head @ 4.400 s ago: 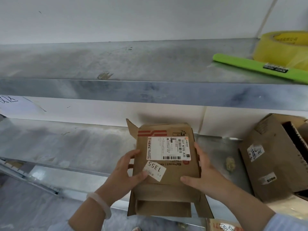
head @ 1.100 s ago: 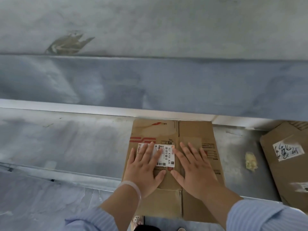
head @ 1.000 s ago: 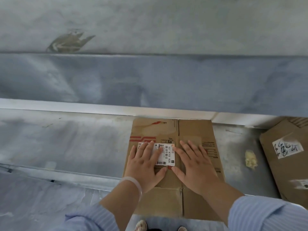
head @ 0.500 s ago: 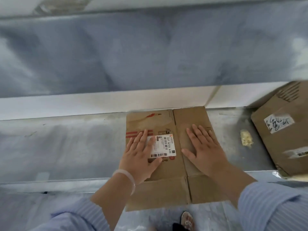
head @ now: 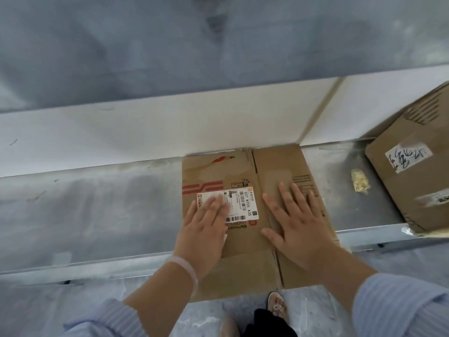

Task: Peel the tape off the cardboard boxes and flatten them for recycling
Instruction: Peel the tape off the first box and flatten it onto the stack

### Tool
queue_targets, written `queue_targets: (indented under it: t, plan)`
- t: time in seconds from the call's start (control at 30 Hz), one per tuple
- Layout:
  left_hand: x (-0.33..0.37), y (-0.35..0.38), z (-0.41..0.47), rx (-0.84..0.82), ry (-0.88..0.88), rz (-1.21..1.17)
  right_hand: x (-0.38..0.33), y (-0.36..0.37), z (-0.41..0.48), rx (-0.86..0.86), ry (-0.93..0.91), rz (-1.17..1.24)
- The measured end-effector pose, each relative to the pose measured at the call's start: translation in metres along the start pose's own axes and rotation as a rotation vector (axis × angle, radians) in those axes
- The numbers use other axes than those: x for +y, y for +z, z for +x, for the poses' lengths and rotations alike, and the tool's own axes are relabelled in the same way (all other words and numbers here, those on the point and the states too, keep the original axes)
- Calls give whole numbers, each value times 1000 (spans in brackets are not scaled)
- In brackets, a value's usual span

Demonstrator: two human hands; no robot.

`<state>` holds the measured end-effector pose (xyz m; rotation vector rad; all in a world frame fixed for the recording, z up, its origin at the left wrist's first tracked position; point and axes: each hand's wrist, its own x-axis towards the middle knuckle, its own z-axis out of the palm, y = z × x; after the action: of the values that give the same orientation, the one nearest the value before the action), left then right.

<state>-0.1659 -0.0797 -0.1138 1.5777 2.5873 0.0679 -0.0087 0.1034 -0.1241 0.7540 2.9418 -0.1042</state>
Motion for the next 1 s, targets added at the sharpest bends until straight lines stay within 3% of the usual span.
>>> queue_targets:
  t: [0.3, 0.47, 1.0]
  plan:
    - [6, 9, -3, -65, 12, 58, -7, 3, -1, -29, 36, -18]
    - [1, 2, 15, 40, 29, 38, -8, -7, 15, 11, 65, 45]
    - [-15, 20, 29, -31, -96, 26, 11, 4, 34, 1, 38, 82]
